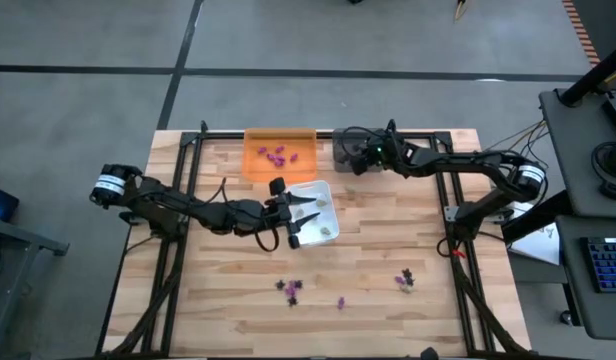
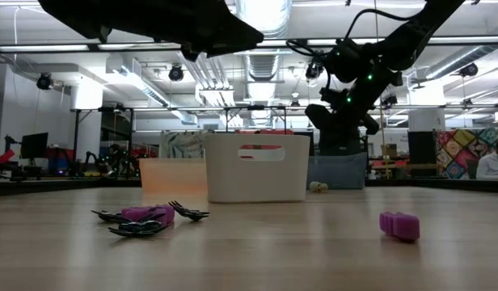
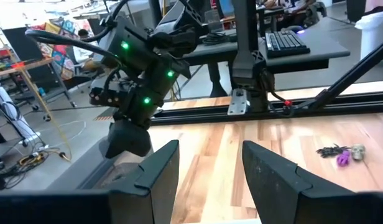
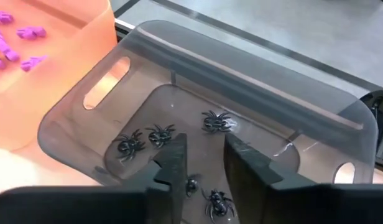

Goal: Sort Halloween decoration
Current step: Put the white skull toy into the white bin

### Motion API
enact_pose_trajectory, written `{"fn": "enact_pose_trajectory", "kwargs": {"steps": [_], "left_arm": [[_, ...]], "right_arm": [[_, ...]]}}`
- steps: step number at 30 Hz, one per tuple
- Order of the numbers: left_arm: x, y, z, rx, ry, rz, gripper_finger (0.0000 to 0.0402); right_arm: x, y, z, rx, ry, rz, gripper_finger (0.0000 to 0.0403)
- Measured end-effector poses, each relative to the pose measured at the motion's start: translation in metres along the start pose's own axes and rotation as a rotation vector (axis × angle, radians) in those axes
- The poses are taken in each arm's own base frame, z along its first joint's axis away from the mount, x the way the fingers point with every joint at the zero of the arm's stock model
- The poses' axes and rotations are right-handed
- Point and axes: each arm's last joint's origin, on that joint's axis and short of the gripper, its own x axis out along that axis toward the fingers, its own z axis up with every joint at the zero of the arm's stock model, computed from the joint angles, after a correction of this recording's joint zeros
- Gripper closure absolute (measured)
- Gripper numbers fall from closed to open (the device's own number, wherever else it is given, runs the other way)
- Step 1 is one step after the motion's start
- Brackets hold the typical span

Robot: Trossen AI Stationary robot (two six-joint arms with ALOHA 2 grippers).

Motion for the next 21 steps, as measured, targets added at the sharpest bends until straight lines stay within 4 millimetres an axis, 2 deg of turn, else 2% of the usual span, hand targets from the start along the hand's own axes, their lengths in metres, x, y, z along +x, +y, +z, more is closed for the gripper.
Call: {"fn": "enact_pose_trajectory", "kwargs": {"steps": [5,9,15,21], "left_arm": [[0.0,0.0,0.0,-0.003,0.0,0.001,0.0242],[0.0,0.0,0.0,-0.003,0.0,0.001,0.0242],[0.0,0.0,-0.001,0.002,0.01,0.0,0.0242],[0.0,-0.001,-0.002,-0.001,0.012,-0.002,0.0242]], "right_arm": [[-0.006,0.0,0.004,0.006,-0.02,0.009,0.0277],[-0.016,0.001,0.009,0.013,-0.054,0.03,0.0266],[-0.039,0.008,0.018,-0.008,-0.116,0.122,0.0267],[-0.066,0.029,0.017,-0.087,-0.142,0.318,0.0279]]}}
